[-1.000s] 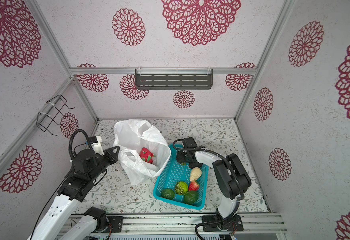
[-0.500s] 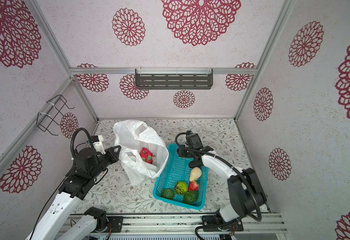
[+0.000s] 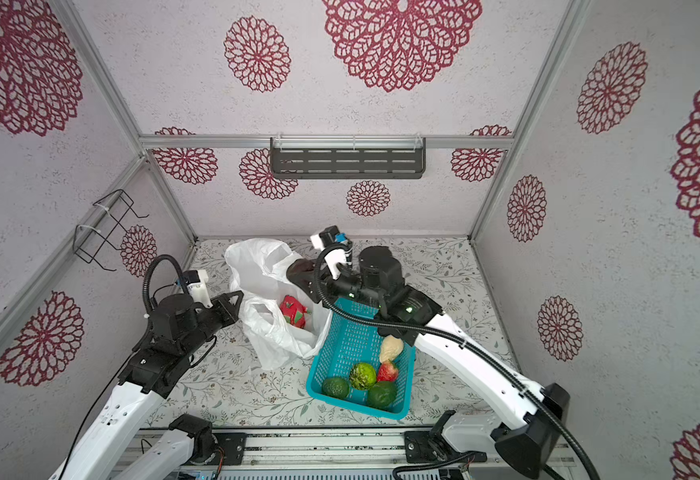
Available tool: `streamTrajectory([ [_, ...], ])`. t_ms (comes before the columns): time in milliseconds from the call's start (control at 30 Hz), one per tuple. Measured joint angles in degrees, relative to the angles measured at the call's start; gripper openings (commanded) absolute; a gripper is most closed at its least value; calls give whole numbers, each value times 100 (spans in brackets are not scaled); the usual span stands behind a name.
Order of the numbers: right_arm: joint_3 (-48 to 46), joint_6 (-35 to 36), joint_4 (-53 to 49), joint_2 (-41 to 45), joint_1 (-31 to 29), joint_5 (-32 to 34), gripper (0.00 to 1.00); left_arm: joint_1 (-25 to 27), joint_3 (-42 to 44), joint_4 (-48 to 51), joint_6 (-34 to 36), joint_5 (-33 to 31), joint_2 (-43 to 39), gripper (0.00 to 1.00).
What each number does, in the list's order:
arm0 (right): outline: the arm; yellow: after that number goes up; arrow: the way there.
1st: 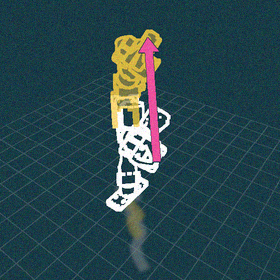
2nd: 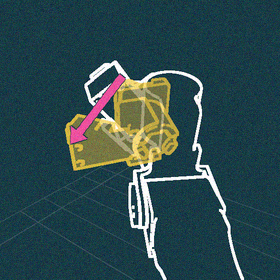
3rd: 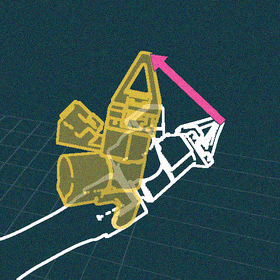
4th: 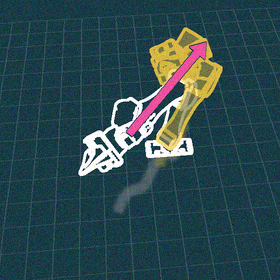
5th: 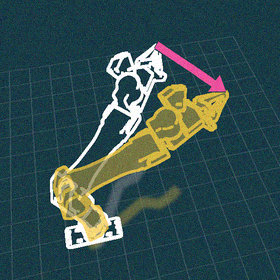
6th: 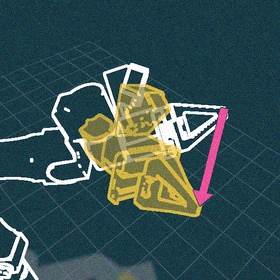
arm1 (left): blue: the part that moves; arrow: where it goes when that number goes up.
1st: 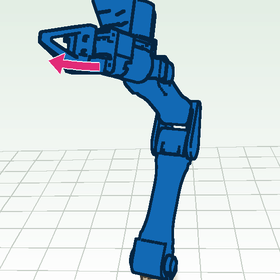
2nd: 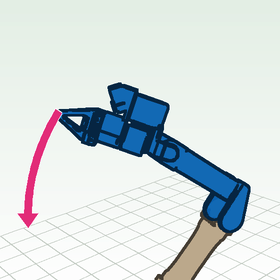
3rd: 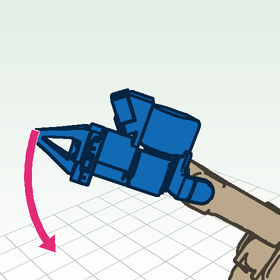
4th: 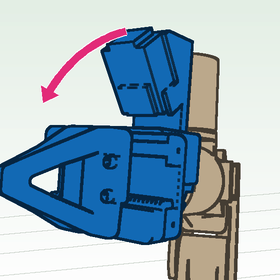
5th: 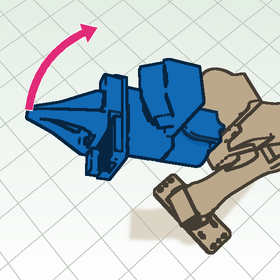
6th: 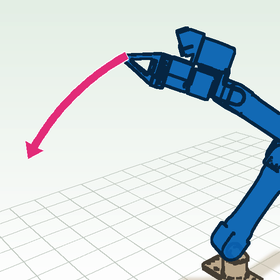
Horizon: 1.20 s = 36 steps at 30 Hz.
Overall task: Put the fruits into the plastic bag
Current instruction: 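Carry the mangosteen into the bag held open by the left gripper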
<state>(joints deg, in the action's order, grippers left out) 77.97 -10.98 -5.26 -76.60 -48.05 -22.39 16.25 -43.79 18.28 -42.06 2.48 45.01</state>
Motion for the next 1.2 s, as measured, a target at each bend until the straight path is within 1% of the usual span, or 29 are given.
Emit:
streamTrajectory([
  [67,22,96,-219,-435,-107,-251,42,17,0,2,-4,-2,-7,0],
  [133,-136,122,-396,-767,-144,-326,43,37,0,9,-9,-7,-26,0],
  [233,-529,142,-645,-994,-114,-315,44,52,0,57,-9,-26,-98,0],
  [300,-627,151,-841,-1036,-81,-310,45,57,0,92,-9,-39,-157,0],
  [433,-466,260,-1038,-1161,-57,-271,45,70,0,151,-4,-52,-225,0],
  [633,-323,411,-1220,-1591,-57,-114,46,87,-11,341,33,-188,-343,0],
  [800,-208,459,-1421,-2044,-57,153,48,96,-328,754,251,-339,-363,0],
  [900,-125,496,-1519,-2201,-57,393,53,103,-610,992,417,-483,-376,0],
  [933,-101,496,-1552,-2232,-57,470,56,105,-691,1054,470,-538,-391,0],
  [1000,-79,501,-1576,-2258,-57,588,69,107,-837,1145,566,-634,-415,0],
  [1067,-72,494,-1582,-2258,-57,693,79,107,-946,1213,647,-695,-420,0],
  [1133,-72,490,-1563,-2258,-57,793,84,109,-973,1257,686,-715,-417,0],
  [1200,-72,487,-1558,-2256,-57,901,86,114,-973,1290,695,-713,-402,0],
])
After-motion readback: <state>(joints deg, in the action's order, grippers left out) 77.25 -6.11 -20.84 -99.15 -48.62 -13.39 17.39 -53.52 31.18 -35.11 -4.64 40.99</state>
